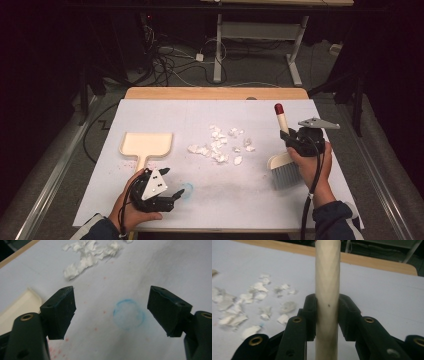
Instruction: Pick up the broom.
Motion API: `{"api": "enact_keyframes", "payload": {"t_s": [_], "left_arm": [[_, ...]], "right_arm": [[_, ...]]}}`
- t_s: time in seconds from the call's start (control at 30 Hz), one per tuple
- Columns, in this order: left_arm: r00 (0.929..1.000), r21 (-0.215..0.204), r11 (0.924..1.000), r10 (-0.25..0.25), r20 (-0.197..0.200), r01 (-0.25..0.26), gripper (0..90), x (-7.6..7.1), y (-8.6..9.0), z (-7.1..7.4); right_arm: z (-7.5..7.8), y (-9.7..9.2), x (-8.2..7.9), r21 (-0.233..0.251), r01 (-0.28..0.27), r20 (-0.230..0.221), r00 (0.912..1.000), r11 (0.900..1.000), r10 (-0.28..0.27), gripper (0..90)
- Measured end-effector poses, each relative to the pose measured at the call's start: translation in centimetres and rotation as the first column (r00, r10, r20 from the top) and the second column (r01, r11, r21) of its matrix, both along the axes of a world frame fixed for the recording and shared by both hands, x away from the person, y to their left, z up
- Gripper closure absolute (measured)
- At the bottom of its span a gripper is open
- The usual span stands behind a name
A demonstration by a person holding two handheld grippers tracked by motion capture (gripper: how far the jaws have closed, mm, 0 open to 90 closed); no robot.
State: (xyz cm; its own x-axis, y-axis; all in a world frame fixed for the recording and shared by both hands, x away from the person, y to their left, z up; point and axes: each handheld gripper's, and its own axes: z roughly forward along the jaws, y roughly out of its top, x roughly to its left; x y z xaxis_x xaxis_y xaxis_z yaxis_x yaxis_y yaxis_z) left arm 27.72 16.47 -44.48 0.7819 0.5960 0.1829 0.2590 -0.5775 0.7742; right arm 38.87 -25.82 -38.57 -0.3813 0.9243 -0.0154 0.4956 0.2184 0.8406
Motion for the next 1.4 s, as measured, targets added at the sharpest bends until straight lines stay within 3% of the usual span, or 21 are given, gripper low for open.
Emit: {"api": "enact_keyframes", "payload": {"t_s": [0.13,0.17,0.3,0.4,0.5,0.57,0.67,0.77,0.9,0.93,0.97,1.0,1.03,1.07,1.2,1.23,1.27,1.33,1.4], "left_arm": [[0.9965,-0.071,0.9941,-0.083,-0.006,0.082,21.6,0.5,-3.5,1.6],[0.9965,-0.071,0.9941,-0.083,-0.006,0.082,21.6,0.5,-3.5,1.6],[0.9869,-0.114,0.9804,-0.162,0.005,0.161,21.7,0.6,-7.4,2.9],[0.9778,-0.163,0.9648,-0.209,-0.001,0.207,21.9,0.9,-10.1,3.6],[0.9755,-0.227,0.9512,-0.219,-0.022,0.208,23.2,1.7,-13.1,4.2],[0.9769,-0.244,0.9491,-0.212,-0.026,0.199,24.1,1.9,-13.7,4.2],[0.9782,-0.299,0.9378,-0.201,-0.051,0.177,26.5,2.7,-15.3,4.4],[0.9791,-0.311,0.9366,-0.191,-0.068,0.161,32.5,3.2,-15.9,4.3],[0.9745,-0.321,0.9318,-0.207,-0.086,0.170,40.6,3.6,-16.0,3.9],[0.9712,-0.333,0.9252,-0.222,-0.087,0.181,43.3,3.7,-15.8,3.9],[0.9712,-0.333,0.9252,-0.222,-0.087,0.181,46.6,3.7,-15.8,3.9],[0.9667,-0.348,0.9167,-0.240,-0.089,0.196,49.2,3.9,-15.4,3.9],[0.9644,-0.345,0.9159,-0.249,-0.088,0.205,52.1,3.9,-15.3,3.9],[0.9657,-0.339,0.9177,-0.248,-0.078,0.208,57.5,3.8,-15.2,4.0],[0.9646,-0.330,0.9182,-0.255,-0.068,0.220,59.7,3.9,-14.8,4.3],[0.9679,-0.310,0.9260,-0.245,-0.056,0.216,60.4,3.9,-14.5,4.4],[0.9679,-0.310,0.9260,-0.245,-0.056,0.216,61.2,3.9,-14.5,4.4],[0.9619,-0.302,0.9239,-0.265,-0.066,0.234,62.6,4.2,-13.7,4.7],[0.9607,-0.293,0.9249,-0.271,-0.060,0.242,64.4,4.3,-13.1,4.7]], "right_arm": [[1.6,1.3,-1.7,0.023,-0.030,0.070,0.9971,0.9993,0.029,71.1],[1.9,1.6,-2.0,0.024,-0.030,0.083,0.9962,0.9992,0.028,71.1],[2.6,2.7,-3.1,0.047,-0.054,0.125,0.9910,0.9974,0.048,71.1],[2.9,3.7,-3.9,0.053,-0.069,0.152,0.9865,0.9962,0.060,71.1],[3.1,4.5,-4.8,0.058,-0.079,0.170,0.9831,0.9952,0.068,71.1],[3.2,5.0,-5.4,0.060,-0.093,0.186,0.9793,0.9938,0.080,71.1],[3.3,5.9,-6.3,0.054,-0.103,0.207,0.9743,0.9933,0.090,71.0],[3.5,6.7,-7.0,0.052,-0.128,0.216,0.9699,0.9904,0.114,71.0],[3.7,7.7,-7.9,0.041,-0.158,0.238,0.9607,0.9866,0.144,71.0],[3.7,7.9,-8.2,0.048,-0.165,0.245,0.9580,0.9852,0.148,71.0],[3.8,8.1,-8.4,0.045,-0.173,0.249,0.9559,0.9840,0.156,71.0],[3.9,8.3,-8.6,0.043,-0.183,0.248,0.9541,0.9821,0.167,71.0],[3.9,8.5,-8.8,0.047,-0.183,0.257,0.9521,0.9819,0.165,70.9],[4.0,8.6,-9.0,0.037,-0.183,0.270,0.9482,0.9824,0.167,70.9],[4.3,8.7,-9.5,0.041,-0.196,0.287,0.9417,0.9799,0.176,70.8],[4.4,8.7,-9.6,0.046,-0.200,0.285,0.9418,0.9787,0.179,70.8],[4.4,8.7,-9.6,0.046,-0.200,0.285,0.9418,0.9787,0.179,70.8],[4.6,8.5,-9.8,0.052,-0.233,0.288,0.9346,0.9710,0.209,70.3],[4.9,8.1,-9.9,0.054,-0.279,0.282,0.9254,0.9589,0.253,69.6]]}}
